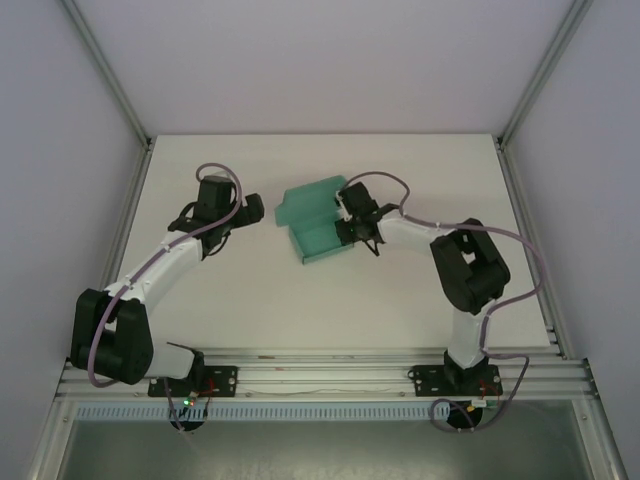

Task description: Assemble paper box

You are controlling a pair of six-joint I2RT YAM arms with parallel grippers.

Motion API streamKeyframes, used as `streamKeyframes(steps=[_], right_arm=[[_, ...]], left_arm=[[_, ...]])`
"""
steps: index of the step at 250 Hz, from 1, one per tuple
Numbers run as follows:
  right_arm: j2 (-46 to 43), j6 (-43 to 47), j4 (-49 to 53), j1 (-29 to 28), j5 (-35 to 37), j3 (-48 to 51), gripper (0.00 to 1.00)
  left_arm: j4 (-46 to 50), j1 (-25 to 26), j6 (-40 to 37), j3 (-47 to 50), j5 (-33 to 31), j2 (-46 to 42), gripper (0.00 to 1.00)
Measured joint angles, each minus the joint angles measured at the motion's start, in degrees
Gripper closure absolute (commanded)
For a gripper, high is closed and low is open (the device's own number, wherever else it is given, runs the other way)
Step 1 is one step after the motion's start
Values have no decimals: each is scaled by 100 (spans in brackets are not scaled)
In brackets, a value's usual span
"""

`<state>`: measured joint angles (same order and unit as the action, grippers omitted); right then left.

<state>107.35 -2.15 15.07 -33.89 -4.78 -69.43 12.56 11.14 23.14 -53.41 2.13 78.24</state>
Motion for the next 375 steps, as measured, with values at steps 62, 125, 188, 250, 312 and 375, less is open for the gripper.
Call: streamKeyframes(steps=[62,125,188,250,312,375], right_arm=[[-166,-2212,601,-647,1394,142,85],[-186,-2573,835,-717,1727,146,33],[-1093,-1788,844,-715,1696,247,0],[-1362,245,592,-243,909,-26,0],[-610,1738,656,564,9,-931,2],[-258,2704,951,833,-1161,-1342,33]], left_arm=[[-328,0,-240,0,275,2,0],[-973,0,-1255,33,1825,114,0],[-647,208,-2472,-752,2712,1095,0],[-15,573,-3620,-1777,2767,1919,1],[898,564,-4452,-2653,2889,2575,38],[1436,564,-4918,-3008,2868,2839,72]])
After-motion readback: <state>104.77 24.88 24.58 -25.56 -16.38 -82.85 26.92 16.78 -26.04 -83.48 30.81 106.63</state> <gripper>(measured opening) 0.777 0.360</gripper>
